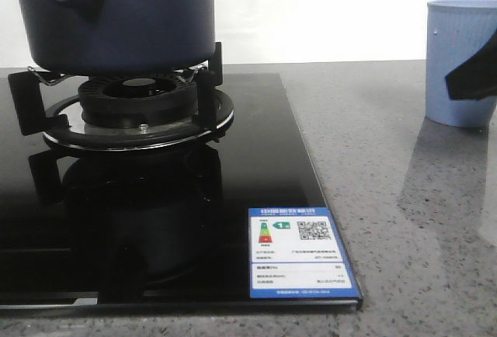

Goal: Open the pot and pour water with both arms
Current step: 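Set the blue cup back on the counter and open the right gripper, then lower the held lid back onto the pot with the left gripper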

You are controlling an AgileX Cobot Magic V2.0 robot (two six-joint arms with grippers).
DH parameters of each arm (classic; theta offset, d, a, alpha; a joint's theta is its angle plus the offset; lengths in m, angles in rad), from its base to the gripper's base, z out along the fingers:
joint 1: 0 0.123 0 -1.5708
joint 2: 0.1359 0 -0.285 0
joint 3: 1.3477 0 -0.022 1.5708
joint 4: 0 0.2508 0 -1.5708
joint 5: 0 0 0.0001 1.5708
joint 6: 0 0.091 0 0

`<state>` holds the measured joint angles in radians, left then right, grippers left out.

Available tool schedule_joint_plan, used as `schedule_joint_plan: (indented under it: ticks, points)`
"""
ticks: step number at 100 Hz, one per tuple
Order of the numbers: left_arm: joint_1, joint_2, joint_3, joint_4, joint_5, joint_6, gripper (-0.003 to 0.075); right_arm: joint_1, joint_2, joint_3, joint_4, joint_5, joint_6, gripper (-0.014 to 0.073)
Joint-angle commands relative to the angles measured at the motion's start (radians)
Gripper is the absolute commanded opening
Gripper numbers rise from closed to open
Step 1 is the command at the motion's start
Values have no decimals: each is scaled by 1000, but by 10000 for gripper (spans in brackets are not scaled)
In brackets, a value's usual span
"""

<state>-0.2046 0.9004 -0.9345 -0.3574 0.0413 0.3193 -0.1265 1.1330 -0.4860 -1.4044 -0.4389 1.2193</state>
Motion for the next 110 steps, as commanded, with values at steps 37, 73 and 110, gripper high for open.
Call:
schedule_joint_plan:
  ticks: [37,73,110]
  points:
    - [-37,-18,-40,-33,-106,1,402,-6,-372,63,-136,38,234,670]
    - [-233,75,-40,-33,-133,1,402,-6,-570,71,-220,-45,327,670]
    - [-323,240,-40,-24,-251,1,402,-6,-601,71,-245,-118,370,670]
